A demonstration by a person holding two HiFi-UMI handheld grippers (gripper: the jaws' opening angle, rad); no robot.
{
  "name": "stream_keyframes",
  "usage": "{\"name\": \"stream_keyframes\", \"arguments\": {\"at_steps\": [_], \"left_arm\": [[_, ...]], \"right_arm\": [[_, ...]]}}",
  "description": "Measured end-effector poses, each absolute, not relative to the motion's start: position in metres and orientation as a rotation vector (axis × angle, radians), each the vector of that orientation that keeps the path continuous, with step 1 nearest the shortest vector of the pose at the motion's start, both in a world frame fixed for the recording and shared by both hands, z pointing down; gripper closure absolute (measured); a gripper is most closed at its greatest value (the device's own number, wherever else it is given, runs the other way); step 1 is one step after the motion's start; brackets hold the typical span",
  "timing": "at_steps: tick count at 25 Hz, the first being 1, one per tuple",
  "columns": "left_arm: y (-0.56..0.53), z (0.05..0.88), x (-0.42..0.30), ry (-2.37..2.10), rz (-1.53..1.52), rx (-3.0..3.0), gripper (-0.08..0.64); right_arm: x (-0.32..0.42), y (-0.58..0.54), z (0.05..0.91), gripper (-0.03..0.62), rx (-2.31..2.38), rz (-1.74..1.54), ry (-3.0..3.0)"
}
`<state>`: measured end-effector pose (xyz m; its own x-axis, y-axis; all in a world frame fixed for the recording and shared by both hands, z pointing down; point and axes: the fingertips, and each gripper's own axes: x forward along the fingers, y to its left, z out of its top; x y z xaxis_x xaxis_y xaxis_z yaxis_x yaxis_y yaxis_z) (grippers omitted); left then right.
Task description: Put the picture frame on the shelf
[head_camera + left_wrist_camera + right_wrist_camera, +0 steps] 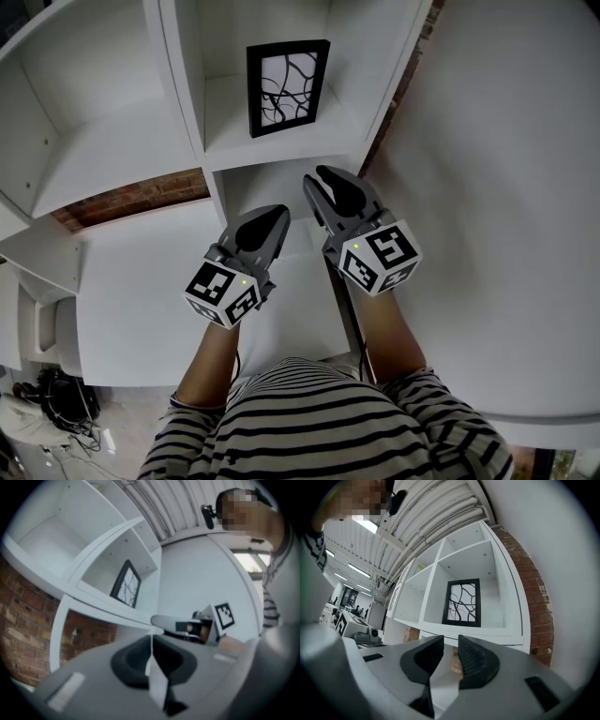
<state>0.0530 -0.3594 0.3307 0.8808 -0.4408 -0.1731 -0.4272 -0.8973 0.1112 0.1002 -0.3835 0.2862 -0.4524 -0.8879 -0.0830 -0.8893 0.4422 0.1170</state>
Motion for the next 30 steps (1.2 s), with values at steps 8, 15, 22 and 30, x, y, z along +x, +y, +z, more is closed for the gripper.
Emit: {"name": "stream_keyframes", "arguments": {"at_steps": [8,15,22,30], "left_arm": [[-0.349,0.342,0.044,-0.660,-0.290,2.980,0.546],[-0.337,0.355,0.036,-0.640,-0.283,2.971,0.546],[-0.325,0.378,0.023,-0.619,-0.233,2.942,0.546],[-0.305,0.398,0.011,-0.555,-0.220,2.910,0.546]], "right_arm": [[0.090,-0.367,0.318,0.518,-1.614,0.142,2.703],[0.079,-0.349,0.336,0.518,-1.521,0.036,2.673],[0.075,-0.330,0.365,0.518,-1.418,-0.116,2.657],[0.061,-0.309,0.397,0.518,-1.345,-0.260,2.666]]}}
